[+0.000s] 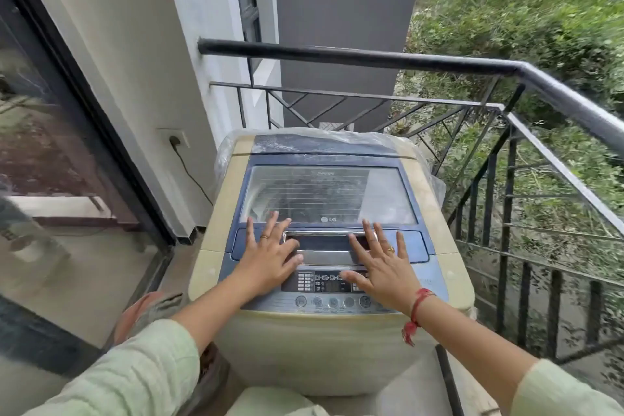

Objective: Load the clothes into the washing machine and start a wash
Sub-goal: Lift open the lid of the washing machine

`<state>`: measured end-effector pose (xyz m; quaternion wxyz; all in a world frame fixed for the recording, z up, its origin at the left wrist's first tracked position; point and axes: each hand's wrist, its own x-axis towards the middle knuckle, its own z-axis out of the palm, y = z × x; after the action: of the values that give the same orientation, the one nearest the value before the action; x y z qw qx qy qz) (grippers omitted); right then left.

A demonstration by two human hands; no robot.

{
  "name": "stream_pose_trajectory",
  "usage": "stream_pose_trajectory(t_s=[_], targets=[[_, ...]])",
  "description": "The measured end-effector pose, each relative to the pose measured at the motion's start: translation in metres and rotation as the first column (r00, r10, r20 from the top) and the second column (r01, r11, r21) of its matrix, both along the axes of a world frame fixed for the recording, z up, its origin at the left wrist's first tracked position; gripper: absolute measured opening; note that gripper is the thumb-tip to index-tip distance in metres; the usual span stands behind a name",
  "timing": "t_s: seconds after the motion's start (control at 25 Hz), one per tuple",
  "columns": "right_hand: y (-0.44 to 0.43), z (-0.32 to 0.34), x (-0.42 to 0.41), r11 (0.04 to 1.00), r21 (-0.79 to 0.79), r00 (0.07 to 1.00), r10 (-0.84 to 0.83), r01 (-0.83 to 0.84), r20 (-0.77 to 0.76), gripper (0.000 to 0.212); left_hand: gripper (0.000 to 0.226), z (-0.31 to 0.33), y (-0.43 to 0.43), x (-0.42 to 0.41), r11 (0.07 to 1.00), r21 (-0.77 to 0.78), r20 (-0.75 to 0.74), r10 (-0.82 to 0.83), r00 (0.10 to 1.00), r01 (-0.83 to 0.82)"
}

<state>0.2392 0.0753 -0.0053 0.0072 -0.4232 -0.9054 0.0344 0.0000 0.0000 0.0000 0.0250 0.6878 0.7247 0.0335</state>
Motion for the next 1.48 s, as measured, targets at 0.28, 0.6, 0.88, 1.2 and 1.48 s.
stream_pose_trajectory(t_s=[0.28,0.6,0.88,1.2,1.48], targets=[[0.01,0.016,-0.011,0.991,-0.126,0.997,-0.05,0.043,-0.053,0.111,0.08,0.007,0.0,0.002,1.0,-0.017,0.043,-0.008,0.999,0.008],[0.047,0.082,-0.016,0.979,-0.204,0.986,-0.036,0.001,-0.164,0.081,0.047,0.052,0.02,-0.022,0.97,0.233,-0.066,-0.056,0.996,0.07],[0.092,0.161,-0.037,0.999,0.008,0.939,0.034,-0.033,-0.342,0.046,0.071,0.07,0.057,-0.047,0.611,0.772,-0.322,0.137,0.937,0.176],[0.143,0.162,-0.079,0.761,0.578,0.848,0.071,0.295,-0.526,0.045,0.065,0.137,0.145,-0.076,0.587,0.807,-0.21,0.18,0.961,0.066],[0.23,0.183,-0.132,0.629,0.625,0.753,0.094,0.462,-0.651,0.053,0.082,0.186,0.221,-0.107,0.708,0.706,-0.132,0.135,0.982,-0.002]])
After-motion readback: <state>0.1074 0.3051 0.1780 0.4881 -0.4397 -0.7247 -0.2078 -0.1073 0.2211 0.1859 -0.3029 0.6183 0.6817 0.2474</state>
